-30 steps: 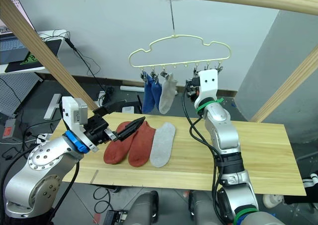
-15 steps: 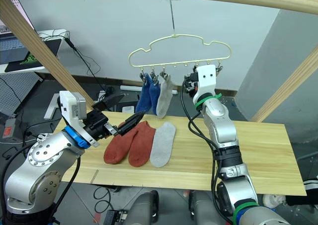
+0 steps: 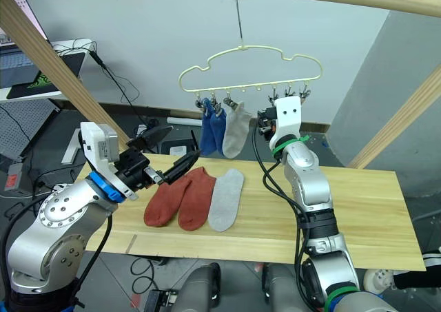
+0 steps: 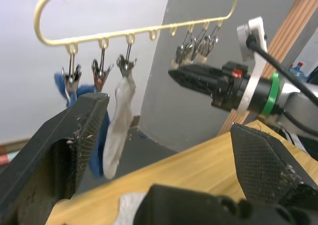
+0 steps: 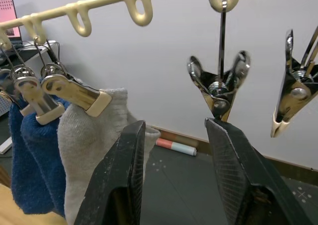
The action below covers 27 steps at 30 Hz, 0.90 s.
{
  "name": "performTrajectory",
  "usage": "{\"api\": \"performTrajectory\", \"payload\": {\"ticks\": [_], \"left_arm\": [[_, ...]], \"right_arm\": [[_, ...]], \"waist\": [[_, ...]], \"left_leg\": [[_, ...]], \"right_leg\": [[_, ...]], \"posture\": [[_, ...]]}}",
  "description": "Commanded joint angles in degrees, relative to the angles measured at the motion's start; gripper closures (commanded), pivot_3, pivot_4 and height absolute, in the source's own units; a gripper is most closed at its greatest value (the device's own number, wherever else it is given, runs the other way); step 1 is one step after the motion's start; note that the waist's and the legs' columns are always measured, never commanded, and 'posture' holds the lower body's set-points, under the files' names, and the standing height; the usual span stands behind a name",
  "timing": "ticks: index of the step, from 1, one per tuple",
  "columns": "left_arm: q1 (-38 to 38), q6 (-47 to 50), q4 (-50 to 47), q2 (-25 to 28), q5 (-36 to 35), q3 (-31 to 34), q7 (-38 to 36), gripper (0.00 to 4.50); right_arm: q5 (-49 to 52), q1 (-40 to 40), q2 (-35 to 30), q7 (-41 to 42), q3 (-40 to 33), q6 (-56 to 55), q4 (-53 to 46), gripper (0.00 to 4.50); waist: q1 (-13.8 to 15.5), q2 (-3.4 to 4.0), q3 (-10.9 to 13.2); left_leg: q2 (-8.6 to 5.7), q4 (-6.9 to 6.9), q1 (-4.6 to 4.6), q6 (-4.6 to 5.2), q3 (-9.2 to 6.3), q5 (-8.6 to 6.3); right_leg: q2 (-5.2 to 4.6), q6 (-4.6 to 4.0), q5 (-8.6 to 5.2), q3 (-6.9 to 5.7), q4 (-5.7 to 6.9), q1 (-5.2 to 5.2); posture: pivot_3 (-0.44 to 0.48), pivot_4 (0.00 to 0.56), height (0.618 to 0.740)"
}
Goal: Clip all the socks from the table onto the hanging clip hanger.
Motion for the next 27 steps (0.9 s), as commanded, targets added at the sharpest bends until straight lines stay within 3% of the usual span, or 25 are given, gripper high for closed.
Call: {"api": "performTrajectory", "payload": {"ticks": [1,27], "left_arm": [[-0.55,-1.02,-1.14,-0.14,0.02,0.30,-0.16,0.00],[-2.81,-0.91,-0.59,-0.06,-0.43,1.43,-0.27,0.00]], "right_arm": [[0.38,0.37,-0.28,-0.21,-0.08,0.33,-3.56,2.52],[0.79,-4.72,0.34,-1.86,-1.26,-1.35,-0.34,2.52]], "waist": [[-0.01,0.00,0.00],[0.02,0.00,0.01]], "left_leg": [[0.00,0.00,0.00,0.00,0.00,0.00],[0.00,0.00,-0.14,0.00,0.01,0.00]], "right_leg": [[0.00,0.00,0.00,0.00,0.00,0.00],[0.00,0.00,0.00,-0.07,-0.01,-0.10]], "posture": [[0.132,0.289,0.740],[0.130,0.292,0.740]]}}
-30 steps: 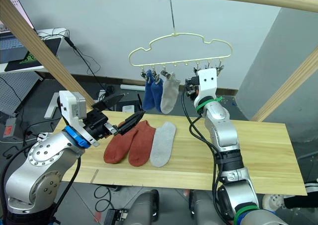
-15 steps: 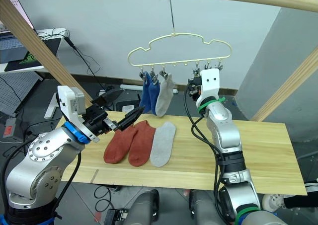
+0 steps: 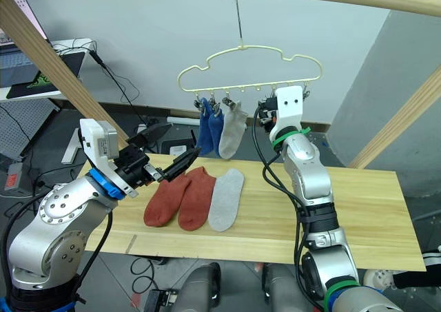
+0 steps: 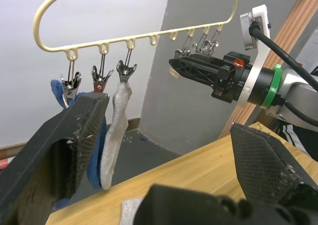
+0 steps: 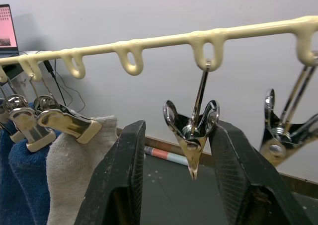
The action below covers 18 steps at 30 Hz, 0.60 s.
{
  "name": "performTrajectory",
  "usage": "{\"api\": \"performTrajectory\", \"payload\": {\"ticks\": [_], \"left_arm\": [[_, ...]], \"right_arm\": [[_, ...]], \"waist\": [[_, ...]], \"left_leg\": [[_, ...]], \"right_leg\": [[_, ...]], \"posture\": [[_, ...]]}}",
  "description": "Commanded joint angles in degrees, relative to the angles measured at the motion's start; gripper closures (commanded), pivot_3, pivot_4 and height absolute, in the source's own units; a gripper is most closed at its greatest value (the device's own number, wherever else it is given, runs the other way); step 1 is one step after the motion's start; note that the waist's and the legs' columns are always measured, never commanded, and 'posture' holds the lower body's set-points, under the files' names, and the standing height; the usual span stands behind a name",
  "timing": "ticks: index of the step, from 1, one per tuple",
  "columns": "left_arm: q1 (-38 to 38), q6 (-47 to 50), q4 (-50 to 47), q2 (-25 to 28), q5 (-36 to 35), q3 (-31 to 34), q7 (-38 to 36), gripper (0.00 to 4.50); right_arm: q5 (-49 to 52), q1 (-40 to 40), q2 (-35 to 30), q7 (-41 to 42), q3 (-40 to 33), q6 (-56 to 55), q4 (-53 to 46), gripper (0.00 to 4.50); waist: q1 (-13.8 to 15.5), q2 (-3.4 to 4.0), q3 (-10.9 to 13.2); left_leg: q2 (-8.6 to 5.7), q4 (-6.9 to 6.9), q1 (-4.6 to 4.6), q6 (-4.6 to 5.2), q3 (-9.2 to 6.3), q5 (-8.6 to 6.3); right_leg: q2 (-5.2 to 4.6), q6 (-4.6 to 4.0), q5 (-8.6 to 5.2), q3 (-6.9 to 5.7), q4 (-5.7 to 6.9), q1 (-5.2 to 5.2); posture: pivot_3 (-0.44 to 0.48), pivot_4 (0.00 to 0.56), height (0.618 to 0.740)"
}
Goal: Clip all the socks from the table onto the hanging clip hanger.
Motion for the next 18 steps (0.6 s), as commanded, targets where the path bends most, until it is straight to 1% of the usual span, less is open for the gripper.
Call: {"api": "performTrajectory", "payload": {"ticks": [1,11,18], "left_arm": [[-1.81,-0.69,-1.69,0.02,-0.71,1.22,0.42,0.00],[-5.10,0.69,-2.74,-0.23,-2.19,0.75,1.76,0.00],[-4.89,1.16,-3.64,-0.02,-2.83,0.74,2.42,0.00]], "right_arm": [[0.81,-1.78,0.40,-0.46,-0.76,-1.59,-1.33,2.52],[1.55,-3.28,1.18,-0.07,-1.15,-1.65,-1.00,2.52],[1.58,-3.40,1.29,-0.08,-1.05,-1.94,-0.56,2.52]], "waist": [[0.01,0.00,0.00],[0.02,0.01,0.02],[0.01,0.01,0.02]], "left_leg": [[0.00,0.00,0.00,0.00,0.00,0.00],[0.00,0.00,-0.04,0.00,-0.05,0.00],[-0.01,0.00,-0.04,0.00,-0.11,0.00]], "right_leg": [[0.00,0.00,0.00,0.00,0.00,0.00],[0.00,0.00,0.00,-0.09,0.00,-0.01],[0.00,0.00,0.00,-0.07,-0.01,-0.01]], "posture": [[0.130,0.293,0.740],[0.135,0.293,0.740],[0.145,0.295,0.740]]}}
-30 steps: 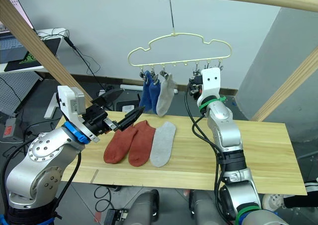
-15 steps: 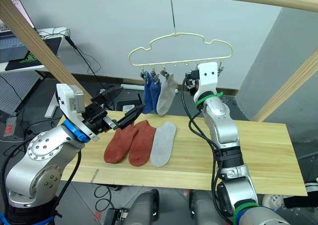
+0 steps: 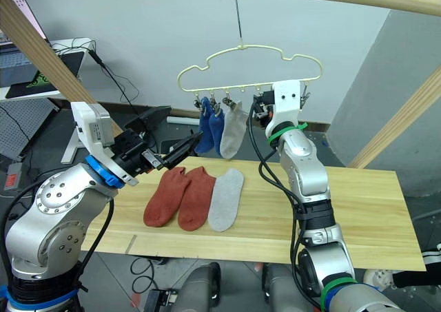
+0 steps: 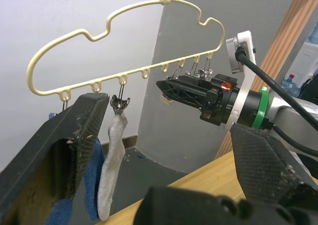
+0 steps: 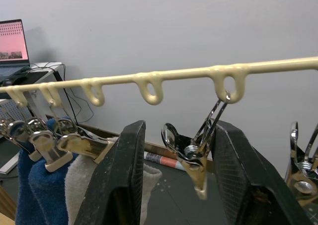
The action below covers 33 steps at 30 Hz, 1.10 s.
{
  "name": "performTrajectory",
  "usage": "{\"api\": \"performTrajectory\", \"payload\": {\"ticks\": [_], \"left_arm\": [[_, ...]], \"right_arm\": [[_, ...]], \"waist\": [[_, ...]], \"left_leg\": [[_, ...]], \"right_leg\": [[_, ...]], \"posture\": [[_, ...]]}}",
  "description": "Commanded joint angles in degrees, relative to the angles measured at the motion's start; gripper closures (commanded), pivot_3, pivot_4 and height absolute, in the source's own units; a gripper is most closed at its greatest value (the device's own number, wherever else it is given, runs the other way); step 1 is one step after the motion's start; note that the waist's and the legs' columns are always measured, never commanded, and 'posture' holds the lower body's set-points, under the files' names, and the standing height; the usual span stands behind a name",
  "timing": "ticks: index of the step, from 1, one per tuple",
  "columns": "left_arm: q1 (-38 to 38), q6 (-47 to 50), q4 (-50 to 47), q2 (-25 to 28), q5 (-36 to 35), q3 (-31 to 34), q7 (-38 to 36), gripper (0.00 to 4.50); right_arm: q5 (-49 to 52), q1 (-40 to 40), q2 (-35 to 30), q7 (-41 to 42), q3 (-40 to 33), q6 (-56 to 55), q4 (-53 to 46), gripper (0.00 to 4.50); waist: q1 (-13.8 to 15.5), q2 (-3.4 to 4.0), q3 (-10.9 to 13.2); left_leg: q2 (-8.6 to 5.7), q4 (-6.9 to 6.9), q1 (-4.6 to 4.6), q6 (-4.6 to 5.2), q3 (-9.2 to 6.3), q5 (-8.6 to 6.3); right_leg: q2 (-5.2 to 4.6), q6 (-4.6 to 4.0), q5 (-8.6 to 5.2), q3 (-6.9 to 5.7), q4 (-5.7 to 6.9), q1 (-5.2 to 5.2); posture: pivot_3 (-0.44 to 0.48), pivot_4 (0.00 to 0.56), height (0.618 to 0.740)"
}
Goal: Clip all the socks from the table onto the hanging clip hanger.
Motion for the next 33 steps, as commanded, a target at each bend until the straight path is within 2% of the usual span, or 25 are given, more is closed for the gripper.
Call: {"api": "performTrajectory", "payload": {"ticks": [1,32,33], "left_arm": [[-0.17,-0.19,-3.06,0.03,-0.79,0.74,0.49,0.00],[-0.92,-0.39,-3.76,-0.22,-1.96,-0.40,1.24,0.00],[-0.73,-0.39,-3.87,-0.15,-1.95,-0.47,1.13,0.00]], "right_arm": [[0.77,-1.71,0.23,-0.12,-0.45,-1.61,-1.08,2.52],[0.94,-2.56,0.39,-0.42,-0.55,-1.84,-1.01,2.52],[0.93,-2.58,0.32,-0.31,-0.51,-1.88,-1.01,2.71]], "waist": [[0.01,0.00,0.00],[0.02,0.00,0.00],[0.01,0.00,0.00]], "left_leg": [[0.00,0.00,0.00,0.00,0.00,0.00],[0.00,0.00,0.00,0.00,0.00,0.00],[0.00,0.00,0.00,0.00,0.00,0.00]], "right_leg": [[0.00,0.00,0.00,-0.01,0.00,0.00],[0.00,0.00,0.00,-0.01,0.00,0.00],[0.00,0.00,0.00,0.00,0.00,0.00]], "posture": [[0.145,0.295,0.740],[0.131,0.296,0.740],[0.131,0.296,0.740]]}}
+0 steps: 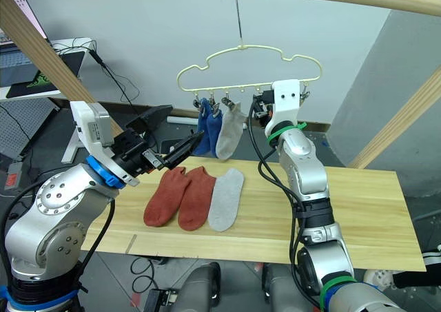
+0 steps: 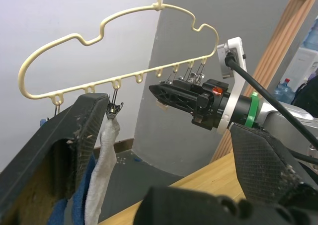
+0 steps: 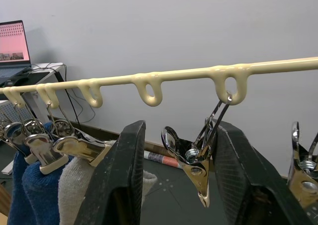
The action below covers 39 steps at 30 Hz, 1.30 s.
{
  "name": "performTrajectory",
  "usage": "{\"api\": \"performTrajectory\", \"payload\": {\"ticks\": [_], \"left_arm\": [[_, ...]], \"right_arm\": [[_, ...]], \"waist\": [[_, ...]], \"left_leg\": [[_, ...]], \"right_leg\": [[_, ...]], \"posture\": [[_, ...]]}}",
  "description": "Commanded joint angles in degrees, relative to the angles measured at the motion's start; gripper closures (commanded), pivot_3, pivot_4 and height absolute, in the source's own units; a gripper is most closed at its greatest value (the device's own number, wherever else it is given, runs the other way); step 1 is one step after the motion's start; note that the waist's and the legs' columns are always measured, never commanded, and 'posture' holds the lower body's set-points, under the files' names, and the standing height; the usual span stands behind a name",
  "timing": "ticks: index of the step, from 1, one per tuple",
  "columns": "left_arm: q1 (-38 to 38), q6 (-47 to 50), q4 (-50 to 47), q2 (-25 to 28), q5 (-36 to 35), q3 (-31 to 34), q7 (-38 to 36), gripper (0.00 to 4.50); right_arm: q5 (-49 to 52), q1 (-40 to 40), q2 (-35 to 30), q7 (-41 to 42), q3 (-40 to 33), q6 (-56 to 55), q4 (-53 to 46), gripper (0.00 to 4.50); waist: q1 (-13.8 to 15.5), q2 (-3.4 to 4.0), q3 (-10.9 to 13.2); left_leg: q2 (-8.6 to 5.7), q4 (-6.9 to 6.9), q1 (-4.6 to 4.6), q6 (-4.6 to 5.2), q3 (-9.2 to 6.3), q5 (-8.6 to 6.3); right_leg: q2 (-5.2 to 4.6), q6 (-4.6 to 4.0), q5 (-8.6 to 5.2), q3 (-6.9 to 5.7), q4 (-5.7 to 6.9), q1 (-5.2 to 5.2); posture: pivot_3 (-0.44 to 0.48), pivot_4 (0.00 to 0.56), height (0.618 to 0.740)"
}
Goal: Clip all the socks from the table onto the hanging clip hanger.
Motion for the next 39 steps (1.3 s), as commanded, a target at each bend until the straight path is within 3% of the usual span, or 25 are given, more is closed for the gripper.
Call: {"api": "performTrajectory", "payload": {"ticks": [1,7,17,20,23,25,29,33,39], "left_arm": [[-0.30,-0.59,-2.98,-0.10,-0.40,-0.17,-0.08,0.00],[0.14,-0.43,-3.27,-0.03,-0.57,-0.09,0.00,0.00],[6.89,0.20,-2.63,-1.66,2.31,-4.38,1.00,0.00],[13.54,-0.76,6.44,-5.39,10.17,-11.02,5.46,0.00],[14.08,-9.70,18.89,-10.42,19.22,-17.81,6.22,0.00],[12.00,-12.46,26.68,-12.72,24.46,-21.00,7.75,0.00],[8.56,-16.32,35.95,-16.27,27.46,-22.46,6.33,0.00],[-3.78,-24.60,55.69,-21.92,33.67,-26.00,5.67,0.00],[-10.76,-28.89,70.05,-23.76,37.36,-25.45,4.35,0.00]], "right_arm": [[0.55,-1.92,0.00,-0.11,-0.29,-1.64,-1.90,2.95],[0.49,-1.59,-0.23,0.02,-0.16,-1.35,-2.40,4.44],[1.33,-0.41,-2.25,2.61,0.26,1.63,-4.38,4.49],[3.74,-0.89,-4.88,6.43,0.32,7.83,-5.93,4.49],[5.76,-0.85,-7.57,9.69,0.65,12.86,-8.17,4.49],[6.25,-0.54,-8.89,10.64,0.89,14.80,-9.60,4.49],[7.10,-0.19,-9.72,10.20,0.15,17.41,-11.11,4.49],[7.07,0.88,-10.46,9.37,0.09,19.25,-13.14,4.49],[7.34,1.69,-10.90,8.26,0.05,21.39,-15.45,4.49]], "waist": [[0.00,0.00,0.00],[-0.02,0.00,0.01],[-0.15,0.07,0.19],[-0.53,0.33,0.34],[-0.81,0.48,0.64],[-0.83,0.48,0.74],[-1.48,0.50,0.80],[-1.67,0.56,1.04],[-3.21,0.40,1.14]], "left_leg": [[0.00,0.00,0.00,0.00,0.00,0.00],[0.00,0.00,0.00,0.00,0.00,0.00],[0.01,0.00,0.00,0.00,-0.01,0.00],[0.02,0.00,0.02,0.00,0.03,0.00],[-0.01,0.01,0.05,0.02,0.11,0.00],[-0.02,0.06,-0.01,0.02,0.15,0.01],[-0.02,0.10,-0.03,0.03,0.22,0.01],[-0.07,0.10,-0.02,0.03,0.23,0.01],[-0.06,0.12,-0.11,0.05,0.39,-0.01]], "right_leg": [[0.00,0.00,0.00,0.00,0.00,0.00],[0.00,0.00,0.00,0.01,0.00,0.00],[0.00,0.00,0.00,0.04,-0.03,-0.01],[-0.02,0.00,0.00,0.11,-0.02,-0.01],[-0.05,0.00,-0.01,0.16,0.00,0.00],[-0.03,0.00,0.00,0.09,-0.01,-0.03],[-0.01,0.00,0.00,0.09,0.03,-0.02],[0.02,0.01,0.00,0.02,0.05,-0.01],[-0.01,0.21,-0.03,0.15,-0.07,0.00]], "posture": [[0.131,0.296,0.740],[0.123,0.303,0.740],[0.080,0.316,0.740],[0.043,0.323,0.740],[0.004,0.329,0.740],[-0.009,0.332,0.740],[-0.040,0.342,0.740],[-0.067,0.351,0.740],[-0.095,0.350,0.740]]}}
